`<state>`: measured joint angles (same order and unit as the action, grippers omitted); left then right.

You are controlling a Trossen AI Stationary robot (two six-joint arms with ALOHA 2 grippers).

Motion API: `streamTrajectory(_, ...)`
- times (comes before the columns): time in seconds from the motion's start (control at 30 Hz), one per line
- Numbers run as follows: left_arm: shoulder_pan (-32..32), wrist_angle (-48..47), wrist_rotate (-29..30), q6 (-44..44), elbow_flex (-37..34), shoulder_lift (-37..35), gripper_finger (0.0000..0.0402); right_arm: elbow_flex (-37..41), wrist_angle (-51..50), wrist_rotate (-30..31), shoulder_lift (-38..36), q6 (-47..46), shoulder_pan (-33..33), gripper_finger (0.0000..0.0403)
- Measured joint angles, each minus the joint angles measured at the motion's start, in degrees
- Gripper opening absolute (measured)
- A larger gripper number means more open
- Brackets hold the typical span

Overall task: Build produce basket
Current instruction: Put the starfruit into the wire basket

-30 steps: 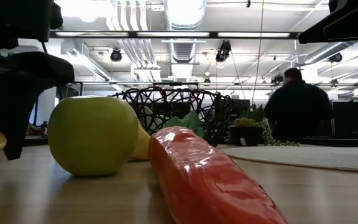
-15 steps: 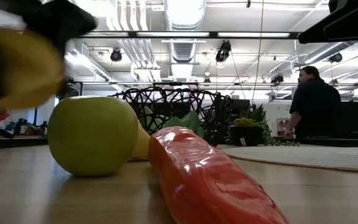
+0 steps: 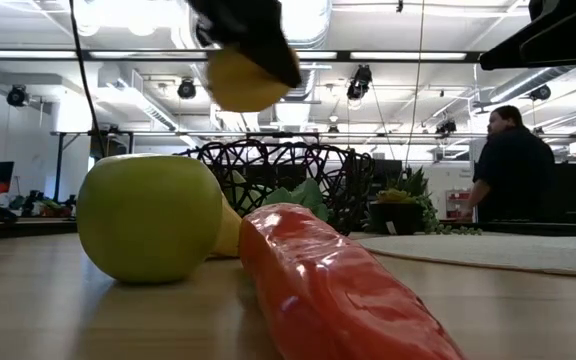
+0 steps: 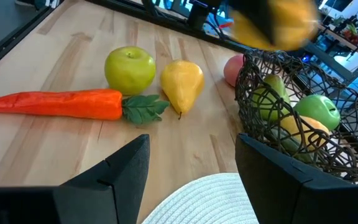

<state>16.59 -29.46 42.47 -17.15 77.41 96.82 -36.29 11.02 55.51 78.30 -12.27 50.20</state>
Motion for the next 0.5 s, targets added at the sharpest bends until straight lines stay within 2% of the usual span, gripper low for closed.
streamTrajectory(0.2, -10.88, 8.89, 0.03, 5.19, -0.02, 0.00, 0.0222, 0.00, 0.01, 0.00, 0.00, -0.88, -0.01, 0.0224)
streamTrajectory(0.5, -21.95, 11.36, -0.87, 5.47, -2.24, 0.00, 0.0228, 0.00, 0.03, -0.04, 0.00, -1.69, -0.01, 0.0224)
